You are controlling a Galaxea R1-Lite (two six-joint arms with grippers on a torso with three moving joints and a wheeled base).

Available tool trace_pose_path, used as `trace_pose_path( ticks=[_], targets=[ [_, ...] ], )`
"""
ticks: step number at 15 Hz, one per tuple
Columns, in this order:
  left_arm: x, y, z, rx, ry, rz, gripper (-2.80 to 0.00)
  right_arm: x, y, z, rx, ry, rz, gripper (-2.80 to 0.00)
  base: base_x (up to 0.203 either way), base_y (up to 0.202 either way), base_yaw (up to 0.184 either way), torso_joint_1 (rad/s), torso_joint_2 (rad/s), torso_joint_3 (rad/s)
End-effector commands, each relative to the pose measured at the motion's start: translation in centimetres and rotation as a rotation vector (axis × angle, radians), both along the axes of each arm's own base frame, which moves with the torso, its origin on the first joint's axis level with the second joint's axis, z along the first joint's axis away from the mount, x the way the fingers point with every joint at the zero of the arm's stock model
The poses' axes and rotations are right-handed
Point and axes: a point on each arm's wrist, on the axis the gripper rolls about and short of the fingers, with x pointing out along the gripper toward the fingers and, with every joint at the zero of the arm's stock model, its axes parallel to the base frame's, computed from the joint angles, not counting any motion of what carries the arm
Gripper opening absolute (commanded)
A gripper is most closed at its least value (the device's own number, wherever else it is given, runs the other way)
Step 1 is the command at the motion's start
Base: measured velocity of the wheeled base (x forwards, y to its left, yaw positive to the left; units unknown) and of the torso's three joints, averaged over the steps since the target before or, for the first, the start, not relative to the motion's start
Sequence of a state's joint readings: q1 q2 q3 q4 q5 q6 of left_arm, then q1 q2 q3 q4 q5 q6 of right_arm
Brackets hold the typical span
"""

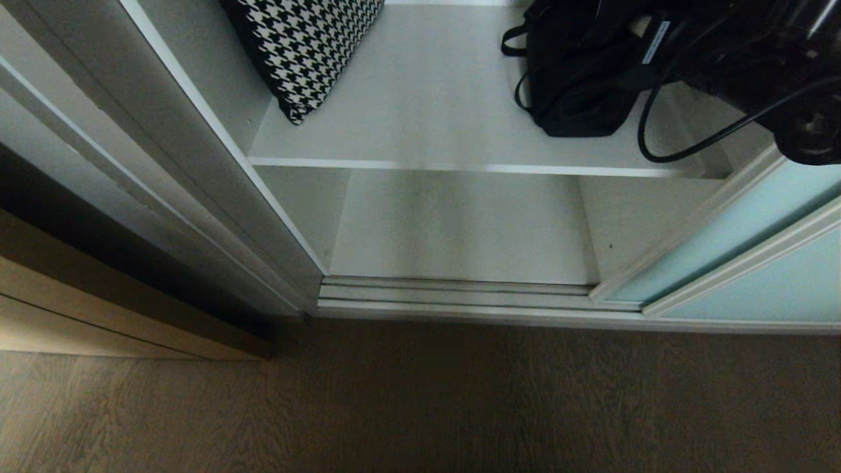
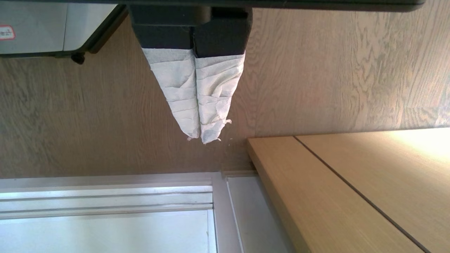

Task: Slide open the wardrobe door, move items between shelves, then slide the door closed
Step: Place the bag on the lower shelf

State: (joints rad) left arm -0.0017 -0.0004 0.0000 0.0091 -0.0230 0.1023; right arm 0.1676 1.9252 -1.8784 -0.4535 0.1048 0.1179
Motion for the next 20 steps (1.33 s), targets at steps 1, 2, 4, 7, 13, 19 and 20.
trace_pose_path(
  ticks=[1, 2, 4, 7, 13, 19, 20],
  targets=[
    [0.0, 0.0, 0.0, 0.0, 0.002, 0.0, -2.8, -3.1, -1.1, 1.5, 0.012, -0.003, -0.008, -2.8, 0.0, 0.0, 0.0, 0.0, 0.0, 0.0],
    [0.0, 0.0, 0.0, 0.0, 0.0, 0.0, -2.8, -4.2, -1.5, 1.6, 0.009, 0.013, -0.014, -2.8, 0.0, 0.0, 0.0, 0.0, 0.0, 0.0],
    [0.0, 0.0, 0.0, 0.0, 0.0, 0.0, -2.8, -6.5, -2.1, 2.0, 0.004, 0.027, -0.017, -2.8, 0.0, 0.0, 0.0, 0.0, 0.0, 0.0],
    [0.0, 0.0, 0.0, 0.0, 0.0, 0.0, -2.8, -9.5, -2.5, 2.8, -0.012, 0.028, 0.017, -2.8, 0.0, 0.0, 0.0, 0.0, 0.0, 0.0],
    [0.0, 0.0, 0.0, 0.0, 0.0, 0.0, -2.8, -12.0, -2.5, 4.3, -0.01, 0.005, 0.045, -2.8, 0.0, 0.0, 0.0, 0.0, 0.0, 0.0],
    [0.0, 0.0, 0.0, 0.0, 0.0, 0.0, -2.8, -9.5, -1.3, 4.1, -0.012, -0.035, 0.076, -2.8, 0.0, 0.0, 0.0, 0.0, 0.0, 0.0],
    [0.0, 0.0, 0.0, 0.0, 0.002, 0.0, -2.8, -9.3, -1.2, 4.0, -0.013, -0.042, 0.075, -2.8, 0.0, 0.0, 0.0, 0.0, 0.0, 0.0]
  ],
)
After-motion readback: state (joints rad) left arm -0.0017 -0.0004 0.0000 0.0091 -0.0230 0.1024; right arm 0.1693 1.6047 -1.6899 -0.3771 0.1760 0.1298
